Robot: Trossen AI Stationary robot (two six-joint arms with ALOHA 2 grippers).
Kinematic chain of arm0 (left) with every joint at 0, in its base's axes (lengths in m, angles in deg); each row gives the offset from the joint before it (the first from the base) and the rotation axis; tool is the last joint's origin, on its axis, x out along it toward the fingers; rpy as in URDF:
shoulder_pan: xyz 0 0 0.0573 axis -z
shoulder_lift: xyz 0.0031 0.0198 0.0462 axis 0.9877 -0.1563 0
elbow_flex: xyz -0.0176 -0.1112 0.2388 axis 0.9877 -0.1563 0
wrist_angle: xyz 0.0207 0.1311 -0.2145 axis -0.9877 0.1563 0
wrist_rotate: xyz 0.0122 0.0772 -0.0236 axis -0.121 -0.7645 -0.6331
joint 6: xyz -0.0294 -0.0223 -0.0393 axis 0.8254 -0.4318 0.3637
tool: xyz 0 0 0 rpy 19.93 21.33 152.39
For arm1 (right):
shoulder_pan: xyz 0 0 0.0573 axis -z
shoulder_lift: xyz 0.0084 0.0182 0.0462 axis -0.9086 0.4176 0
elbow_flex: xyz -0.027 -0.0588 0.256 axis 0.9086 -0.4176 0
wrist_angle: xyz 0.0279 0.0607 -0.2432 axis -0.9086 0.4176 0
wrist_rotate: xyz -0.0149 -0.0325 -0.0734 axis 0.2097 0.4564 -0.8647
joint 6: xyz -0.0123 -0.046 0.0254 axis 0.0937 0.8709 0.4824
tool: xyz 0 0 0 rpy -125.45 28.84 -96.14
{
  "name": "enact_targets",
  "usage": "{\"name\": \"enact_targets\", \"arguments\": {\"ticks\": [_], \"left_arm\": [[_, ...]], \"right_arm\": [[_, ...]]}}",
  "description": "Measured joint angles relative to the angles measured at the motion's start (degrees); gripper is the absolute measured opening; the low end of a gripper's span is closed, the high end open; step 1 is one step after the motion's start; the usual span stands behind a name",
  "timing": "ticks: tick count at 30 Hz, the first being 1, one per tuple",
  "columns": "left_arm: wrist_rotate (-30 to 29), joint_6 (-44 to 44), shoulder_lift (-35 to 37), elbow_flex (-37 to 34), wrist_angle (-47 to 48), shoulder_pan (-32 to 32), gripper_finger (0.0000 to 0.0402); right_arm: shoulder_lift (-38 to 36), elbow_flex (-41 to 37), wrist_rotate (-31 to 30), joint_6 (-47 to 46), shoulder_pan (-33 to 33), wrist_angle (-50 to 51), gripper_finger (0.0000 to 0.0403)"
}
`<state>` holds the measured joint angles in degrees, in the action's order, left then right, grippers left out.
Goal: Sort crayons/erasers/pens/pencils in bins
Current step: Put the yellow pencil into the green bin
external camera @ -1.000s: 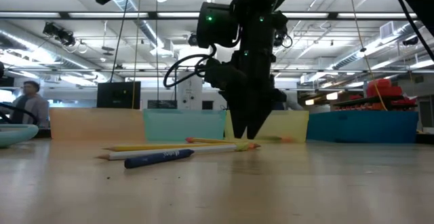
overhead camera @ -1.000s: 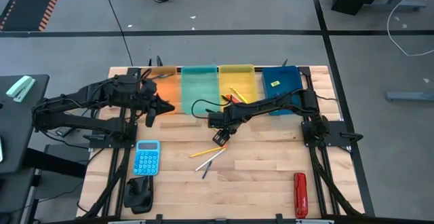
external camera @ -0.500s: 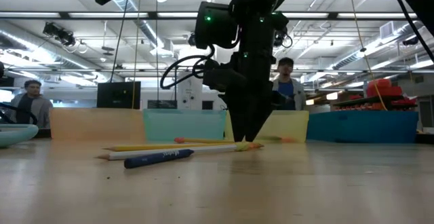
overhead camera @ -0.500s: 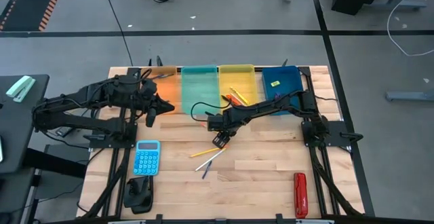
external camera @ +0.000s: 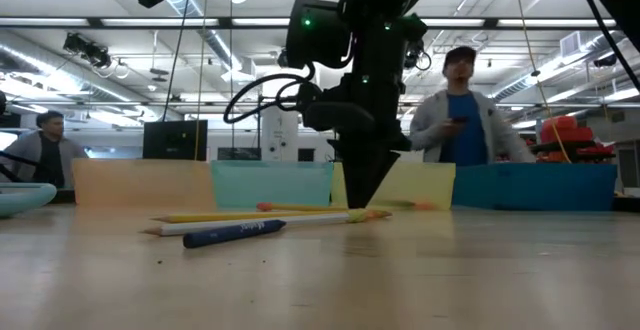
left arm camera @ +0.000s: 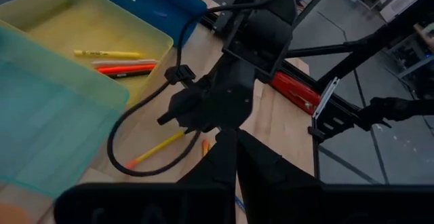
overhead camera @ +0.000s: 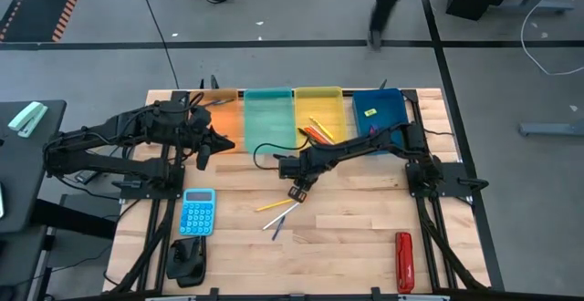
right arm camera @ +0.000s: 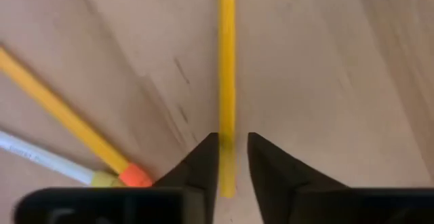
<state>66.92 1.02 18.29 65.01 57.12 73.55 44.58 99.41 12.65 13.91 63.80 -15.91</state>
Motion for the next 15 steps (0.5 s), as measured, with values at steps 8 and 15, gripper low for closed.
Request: {"name": "enact_targets", "arguments": {"ticks": [8,15], "left_arm": [[0.0,1.1,0.0,0.0,0.0,0.0,0.0022],[-0.3,1.1,0.0,0.0,0.0,0.0,0.0013]], "right_arm": [[-0.4,0.0,2.7,1.7,-0.5,0.0,0.0013],[-1.3,0.1,3.4,2.6,-1.1,0.2,0.0005]]}}
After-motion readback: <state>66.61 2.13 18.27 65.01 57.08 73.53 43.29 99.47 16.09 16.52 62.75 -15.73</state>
